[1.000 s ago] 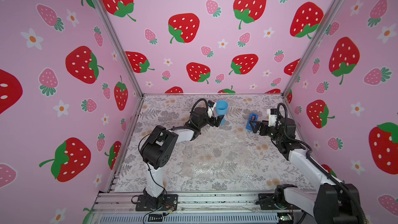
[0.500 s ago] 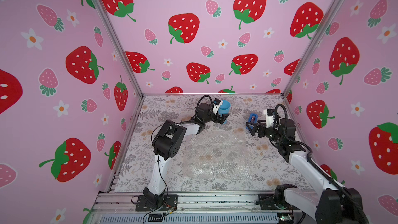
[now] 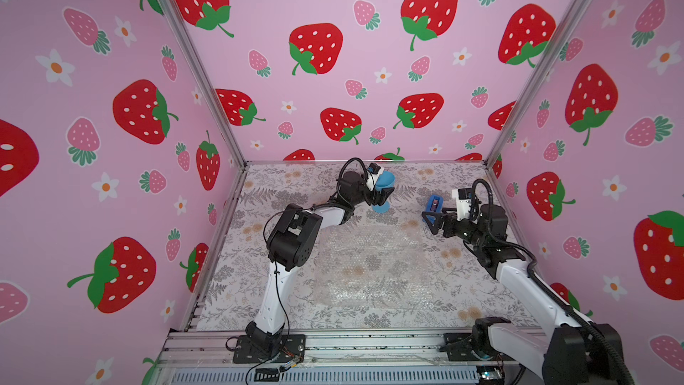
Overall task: Wrap wine glasses in bubble wrap
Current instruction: Pick up the wine glass at the center of the board, then place the wine glass on the bubble wrap.
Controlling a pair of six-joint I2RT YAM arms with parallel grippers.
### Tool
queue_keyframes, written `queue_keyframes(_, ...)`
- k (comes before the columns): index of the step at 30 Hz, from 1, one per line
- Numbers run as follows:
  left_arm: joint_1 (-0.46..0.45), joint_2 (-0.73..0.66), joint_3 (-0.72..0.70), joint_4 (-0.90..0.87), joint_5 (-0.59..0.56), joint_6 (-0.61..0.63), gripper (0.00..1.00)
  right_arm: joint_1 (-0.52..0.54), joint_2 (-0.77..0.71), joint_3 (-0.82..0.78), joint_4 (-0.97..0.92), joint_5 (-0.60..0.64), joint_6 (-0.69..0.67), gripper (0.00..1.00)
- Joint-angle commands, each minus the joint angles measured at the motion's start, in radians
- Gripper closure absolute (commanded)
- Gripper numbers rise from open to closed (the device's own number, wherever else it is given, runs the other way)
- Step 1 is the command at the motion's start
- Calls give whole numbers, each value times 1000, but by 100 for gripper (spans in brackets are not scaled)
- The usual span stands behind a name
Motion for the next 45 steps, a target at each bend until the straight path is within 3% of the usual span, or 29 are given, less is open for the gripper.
queue_keyframes(1,-1,-70,-41,40,6,3,19,12,-27,21,-25,4,-10,0)
queue_keyframes(5,-1,-214,-149,-18,-120,-69,23,36,-26,52,-82,16,-10,1)
queue_keyframes(10,-1,-471,-352,-102,-199,-149,25,72,-3,111,-176,41,-9,2)
queue_keyframes(12,0,-580,-403,-204,-242,-194,29,85,7,128,-195,41,3,2)
queue_keyframes(15,-1,-713,-431,-432,-393,-322,37,106,26,157,-227,50,26,4)
queue_keyframes(18,0,-811,-414,-693,-428,-379,49,135,50,192,-258,22,33,4)
queue_keyframes(21,2,-878,-370,-970,-471,-442,49,170,72,220,-291,22,43,5)
queue_keyframes(26,2,-855,-251,-1384,-425,-488,45,212,103,230,-293,17,102,6)
queue_keyframes(30,3,-766,-234,-1552,-309,-508,46,243,135,231,-293,15,133,8)
queue_keyframes(35,3,-700,-292,-1554,-294,-553,46,289,180,208,-273,25,152,8)
queue_keyframes(45,-1,-569,-274,-1553,-257,-593,46,340,235,171,-234,46,197,9)
